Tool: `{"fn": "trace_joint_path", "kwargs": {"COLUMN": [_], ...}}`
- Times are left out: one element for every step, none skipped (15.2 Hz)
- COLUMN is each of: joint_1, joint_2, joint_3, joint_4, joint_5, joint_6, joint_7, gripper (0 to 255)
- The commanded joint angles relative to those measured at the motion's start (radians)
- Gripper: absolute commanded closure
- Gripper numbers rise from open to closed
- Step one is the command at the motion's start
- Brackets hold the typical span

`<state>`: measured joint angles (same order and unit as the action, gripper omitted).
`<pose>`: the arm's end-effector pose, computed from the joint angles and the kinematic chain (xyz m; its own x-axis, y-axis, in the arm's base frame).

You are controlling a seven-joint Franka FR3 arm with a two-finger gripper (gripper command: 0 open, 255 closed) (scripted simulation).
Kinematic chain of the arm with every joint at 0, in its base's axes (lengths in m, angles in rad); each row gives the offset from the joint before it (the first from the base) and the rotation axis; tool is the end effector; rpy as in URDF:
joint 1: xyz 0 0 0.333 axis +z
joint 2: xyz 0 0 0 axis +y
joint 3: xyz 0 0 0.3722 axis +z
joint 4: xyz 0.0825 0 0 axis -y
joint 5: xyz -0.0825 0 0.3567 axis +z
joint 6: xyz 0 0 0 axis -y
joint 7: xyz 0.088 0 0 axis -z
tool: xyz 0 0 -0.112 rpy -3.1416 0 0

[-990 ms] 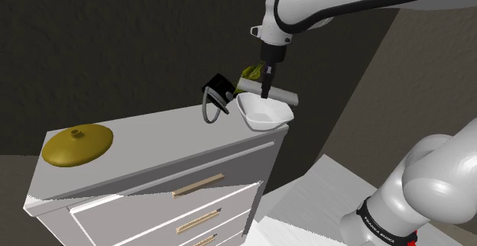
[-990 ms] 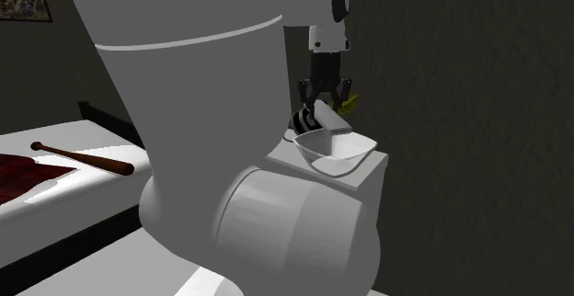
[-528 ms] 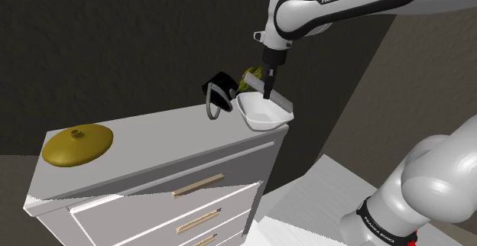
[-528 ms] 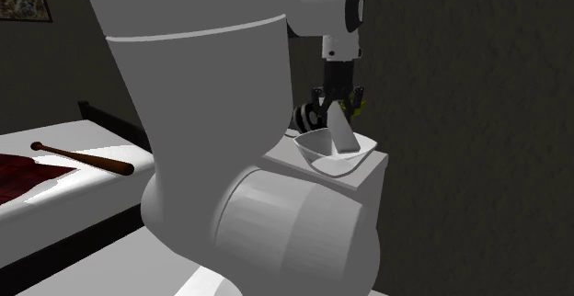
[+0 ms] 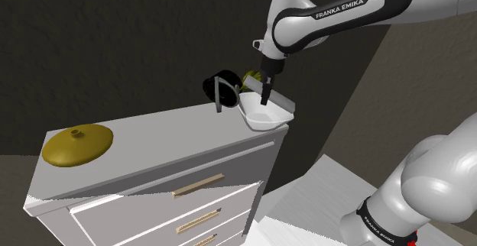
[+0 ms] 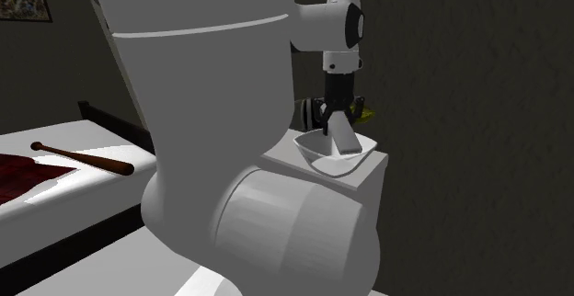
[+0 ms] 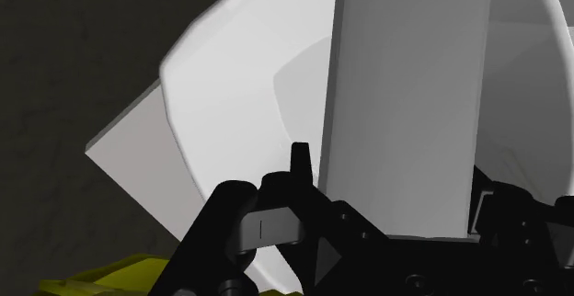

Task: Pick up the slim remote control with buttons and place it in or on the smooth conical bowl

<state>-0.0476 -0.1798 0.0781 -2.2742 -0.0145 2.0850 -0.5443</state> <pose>0.4516 0.0147 0.4940 0.8360 0.5483 -0.0223 0.5487 -0.8359 0.0175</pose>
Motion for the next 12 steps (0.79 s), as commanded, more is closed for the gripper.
{"fn": "trace_joint_path", "kwargs": {"joint_1": [0.003, 0.003, 0.004, 0.004, 0.004, 0.004, 0.004, 0.005, 0.008, 0.01, 0.009, 0.009], "joint_2": [0.024, 0.024, 0.024, 0.024, 0.024, 0.024, 0.024, 0.023, 0.025, 0.022, 0.015, 0.02], "joint_3": [0.003, 0.002, 0.002, 0.002, 0.002, 0.002, 0.001, 0.002, 0.006, 0.008, 0.008, 0.008], "joint_4": [-0.018, -0.018, -0.018, -0.018, -0.018, -0.018, -0.018, -0.012, -0.014, -0.018, -0.023, -0.019], "joint_5": [0.002, 0.001, 0.001, 0.001, 0.001, 0.001, 0.001, 0.002, 0.002, 0.003, 0.003, 0.003], "joint_6": [0.009, 0.009, 0.009, 0.009, 0.009, 0.009, 0.009, 0.001, 0.005, 0.007, 0.004, 0.005], "joint_7": [-0.003, -0.003, -0.003, -0.003, -0.003, -0.003, -0.003, -0.002, 0.004, 0.008, 0.006, 0.007], "gripper": [255, 255, 255, 255, 255, 255, 255, 0, 0, 0, 0, 0]}}
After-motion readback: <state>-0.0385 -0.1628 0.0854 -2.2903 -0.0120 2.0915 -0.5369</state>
